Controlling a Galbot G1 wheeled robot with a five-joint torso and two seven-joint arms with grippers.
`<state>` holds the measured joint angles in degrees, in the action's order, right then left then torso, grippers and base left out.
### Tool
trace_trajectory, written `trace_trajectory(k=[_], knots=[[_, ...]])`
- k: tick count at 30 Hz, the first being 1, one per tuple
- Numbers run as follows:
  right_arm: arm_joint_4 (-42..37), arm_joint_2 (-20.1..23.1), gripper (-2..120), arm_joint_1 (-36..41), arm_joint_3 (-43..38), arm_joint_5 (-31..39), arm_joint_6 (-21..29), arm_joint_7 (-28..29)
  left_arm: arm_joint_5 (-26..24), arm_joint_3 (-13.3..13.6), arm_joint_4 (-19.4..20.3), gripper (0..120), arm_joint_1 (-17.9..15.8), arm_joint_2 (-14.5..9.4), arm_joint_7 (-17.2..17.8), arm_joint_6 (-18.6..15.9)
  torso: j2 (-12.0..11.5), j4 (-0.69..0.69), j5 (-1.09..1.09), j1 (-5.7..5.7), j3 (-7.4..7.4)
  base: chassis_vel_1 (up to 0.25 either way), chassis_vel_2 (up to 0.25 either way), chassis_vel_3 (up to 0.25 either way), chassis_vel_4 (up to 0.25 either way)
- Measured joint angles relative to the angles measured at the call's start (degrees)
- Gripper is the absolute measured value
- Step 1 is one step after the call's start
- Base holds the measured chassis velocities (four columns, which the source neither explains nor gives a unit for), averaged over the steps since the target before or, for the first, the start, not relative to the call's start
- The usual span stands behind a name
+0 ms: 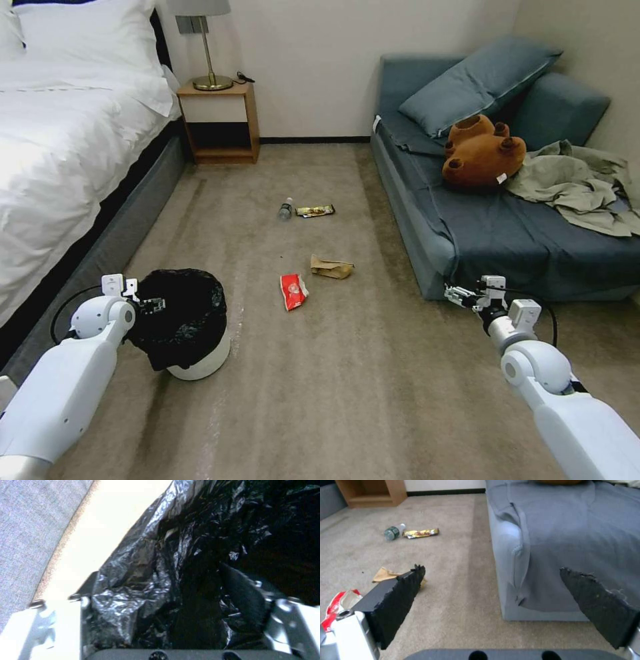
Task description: Pick up the trash bin, then pick up the garbage on the floor and place it into the trash bin.
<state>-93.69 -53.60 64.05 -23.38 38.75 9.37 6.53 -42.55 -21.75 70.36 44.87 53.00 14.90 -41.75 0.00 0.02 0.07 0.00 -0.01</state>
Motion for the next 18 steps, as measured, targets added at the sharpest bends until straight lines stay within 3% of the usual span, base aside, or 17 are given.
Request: trace_trajectory(k=[2,5,8,11,18], knots=[[0.19,0.06,100,-0.11,0.12,0.18,0.05,0.0,0.02,-0.34,-0.44,58,0.0,0.1,-0.46,0.02,0.0,0.0,0.0,0.0,-0.01,0.0,0.0,0.0,0.0],[0.23,0.06,100,-0.14,0.18,0.2,0.07,0.0,0.02,-0.51,-0.64,55,0.0,0.17,-0.61,0.03,0.01,0.0,0.0,0.0,-0.01,0.0,0.0,0.0,0.0],[0.24,-0.06,100,-0.12,0.34,0.4,0.26,0.06,0.03,-1.47,-1.3,36,0.22,0.65,-1.4,0.15,0.01,0.01,0.0,0.0,-0.01,0.0,0.0,0.0,0.0],[0.17,-0.1,100,0.08,0.38,0.56,0.34,0.09,-0.09,-2.17,-1.51,28,0.64,1.14,-2.47,1.46,0.02,0.01,0.01,-0.01,-0.01,0.0,0.0,0.0,0.0],[-0.56,0.23,100,0.66,0.12,0.74,0.34,0.12,-1.37,-2.99,-1.12,20,1.23,1.75,-3.64,3.78,0.02,0.03,-0.02,-0.01,-0.01,0.0,0.0,0.0,0.0]])
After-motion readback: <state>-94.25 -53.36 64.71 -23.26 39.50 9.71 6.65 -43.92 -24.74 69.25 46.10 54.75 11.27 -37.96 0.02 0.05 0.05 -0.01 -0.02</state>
